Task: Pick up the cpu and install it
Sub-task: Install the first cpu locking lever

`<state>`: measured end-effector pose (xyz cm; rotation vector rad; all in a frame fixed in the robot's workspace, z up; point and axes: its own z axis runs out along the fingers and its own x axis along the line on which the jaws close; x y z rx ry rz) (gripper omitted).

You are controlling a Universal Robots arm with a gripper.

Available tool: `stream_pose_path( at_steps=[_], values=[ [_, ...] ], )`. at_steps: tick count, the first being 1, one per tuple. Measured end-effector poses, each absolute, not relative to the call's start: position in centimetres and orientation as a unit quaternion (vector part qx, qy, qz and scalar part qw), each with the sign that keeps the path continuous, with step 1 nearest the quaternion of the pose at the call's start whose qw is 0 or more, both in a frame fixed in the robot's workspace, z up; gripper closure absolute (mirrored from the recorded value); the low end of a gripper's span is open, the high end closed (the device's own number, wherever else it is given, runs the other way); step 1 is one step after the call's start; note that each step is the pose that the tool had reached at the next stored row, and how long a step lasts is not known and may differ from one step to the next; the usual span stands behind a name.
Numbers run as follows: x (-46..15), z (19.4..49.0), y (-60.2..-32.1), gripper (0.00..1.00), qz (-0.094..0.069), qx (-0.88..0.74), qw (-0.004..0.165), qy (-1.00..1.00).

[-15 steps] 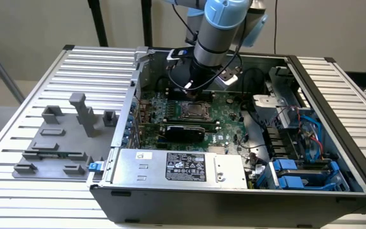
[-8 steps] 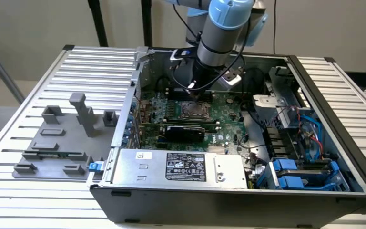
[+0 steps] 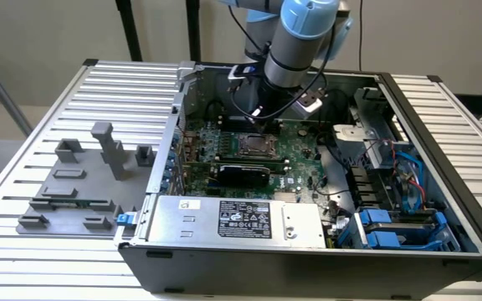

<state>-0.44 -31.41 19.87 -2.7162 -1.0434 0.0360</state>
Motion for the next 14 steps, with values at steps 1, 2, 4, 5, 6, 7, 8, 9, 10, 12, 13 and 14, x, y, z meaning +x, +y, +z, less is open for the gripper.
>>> stream_pose_path(
  at_steps=[1, 2, 4, 5, 6, 7, 8, 9, 10, 12, 13, 14],
  values=[
    [-0.34, 19.87, -31.41, 0.89, 0.012, -0.927, 0.116, -0.357],
    [-0.25, 19.88, -31.42, 0.89, 0.012, -0.927, 0.116, -0.357],
    [-0.08, 19.88, -31.43, 0.89, 0.013, -0.926, 0.115, -0.358],
    [-0.01, 19.88, -31.44, 0.89, 0.013, -0.926, 0.115, -0.359],
    [0.03, 19.88, -31.45, 0.89, 0.013, -0.926, 0.116, -0.360],
    [0.06, 19.88, -31.48, 0.89, 0.013, -0.926, 0.116, -0.360],
    [0.08, 19.87, -31.52, 0.89, 0.013, -0.925, 0.116, -0.361],
    [0.09, 19.87, -31.57, 0.89, 0.012, -0.925, 0.117, -0.361],
    [0.10, 19.87, -31.62, 0.89, 0.012, -0.925, 0.117, -0.361],
    [0.11, 19.90, -31.75, 0.89, 0.012, -0.925, 0.118, -0.362],
    [0.11, 19.90, -31.79, 0.89, 0.012, -0.924, 0.119, -0.362],
    [0.12, 19.89, -31.82, 0.89, 0.011, -0.924, 0.120, -0.363]
  ],
)
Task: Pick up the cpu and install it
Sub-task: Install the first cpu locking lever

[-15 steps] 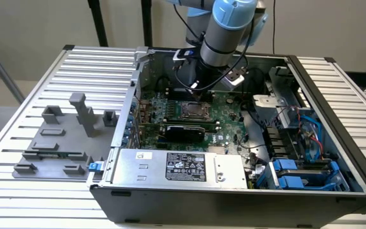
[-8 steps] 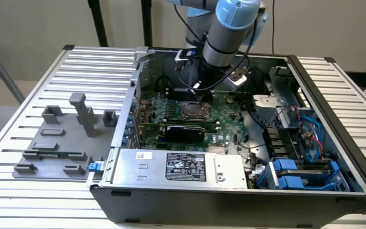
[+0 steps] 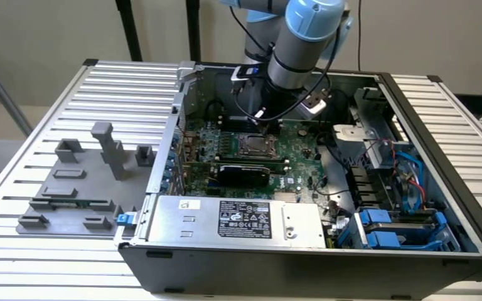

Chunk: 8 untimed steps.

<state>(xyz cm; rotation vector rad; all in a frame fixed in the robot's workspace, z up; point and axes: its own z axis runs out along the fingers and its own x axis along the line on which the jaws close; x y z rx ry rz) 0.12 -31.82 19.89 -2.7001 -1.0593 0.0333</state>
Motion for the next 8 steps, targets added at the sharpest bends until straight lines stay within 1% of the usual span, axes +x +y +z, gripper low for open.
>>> stream_pose_path(
  at_steps=[8],
  values=[
    [0.13, 19.84, -31.88, 0.89, 0.010, -0.923, 0.125, -0.364]
  ],
)
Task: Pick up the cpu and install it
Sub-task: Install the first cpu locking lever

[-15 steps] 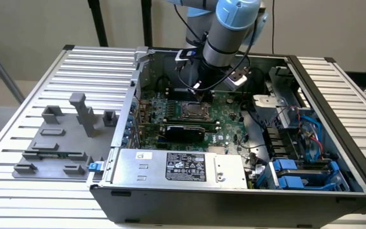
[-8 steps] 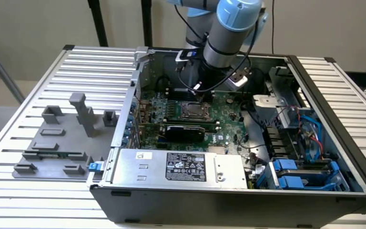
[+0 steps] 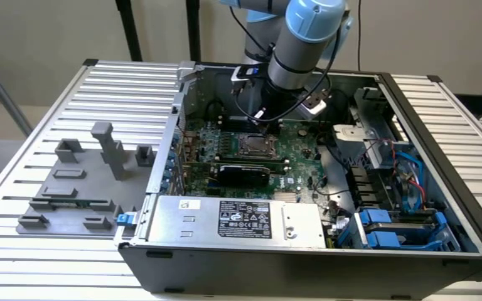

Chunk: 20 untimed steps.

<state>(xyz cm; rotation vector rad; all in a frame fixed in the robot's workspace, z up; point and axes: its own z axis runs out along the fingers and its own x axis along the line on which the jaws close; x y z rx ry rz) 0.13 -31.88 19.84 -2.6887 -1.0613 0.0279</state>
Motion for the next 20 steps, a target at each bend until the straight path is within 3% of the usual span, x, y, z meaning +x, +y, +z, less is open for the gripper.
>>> stream_pose_path(
  at_steps=[20],
  values=[
    [0.13, 20.53, -31.98, 0.89, 0.009, -0.921, 0.130, -0.367]
  ],
)
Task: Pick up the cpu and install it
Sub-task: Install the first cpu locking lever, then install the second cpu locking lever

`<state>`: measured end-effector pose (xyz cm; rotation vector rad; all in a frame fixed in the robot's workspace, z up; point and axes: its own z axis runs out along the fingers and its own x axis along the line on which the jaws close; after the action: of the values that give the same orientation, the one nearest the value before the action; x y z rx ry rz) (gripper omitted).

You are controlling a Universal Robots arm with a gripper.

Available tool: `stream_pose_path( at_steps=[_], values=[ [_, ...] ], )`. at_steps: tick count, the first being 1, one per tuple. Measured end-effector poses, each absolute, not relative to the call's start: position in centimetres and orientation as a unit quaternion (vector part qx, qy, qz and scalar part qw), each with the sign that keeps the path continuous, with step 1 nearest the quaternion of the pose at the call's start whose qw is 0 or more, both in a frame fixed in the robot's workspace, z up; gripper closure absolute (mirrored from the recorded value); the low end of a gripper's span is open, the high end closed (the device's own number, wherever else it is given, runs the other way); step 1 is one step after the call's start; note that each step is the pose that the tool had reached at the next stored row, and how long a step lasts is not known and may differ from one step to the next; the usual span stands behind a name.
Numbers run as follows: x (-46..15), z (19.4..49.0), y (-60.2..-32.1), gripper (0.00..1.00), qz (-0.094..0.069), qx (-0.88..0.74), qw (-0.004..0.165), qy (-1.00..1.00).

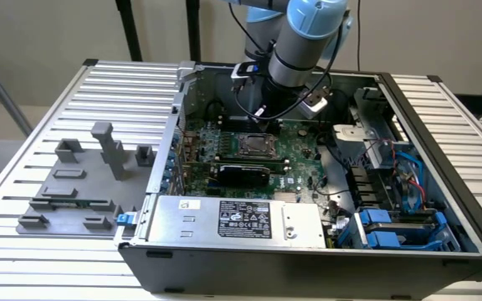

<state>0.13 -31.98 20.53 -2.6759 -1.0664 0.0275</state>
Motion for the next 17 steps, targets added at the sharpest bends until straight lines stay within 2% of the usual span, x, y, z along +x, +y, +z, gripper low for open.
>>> stream_pose_path(
  at_steps=[17],
  values=[
    [0.14, 20.54, -31.98, 0.89, 0.010, -0.921, 0.130, -0.367]
  ],
)
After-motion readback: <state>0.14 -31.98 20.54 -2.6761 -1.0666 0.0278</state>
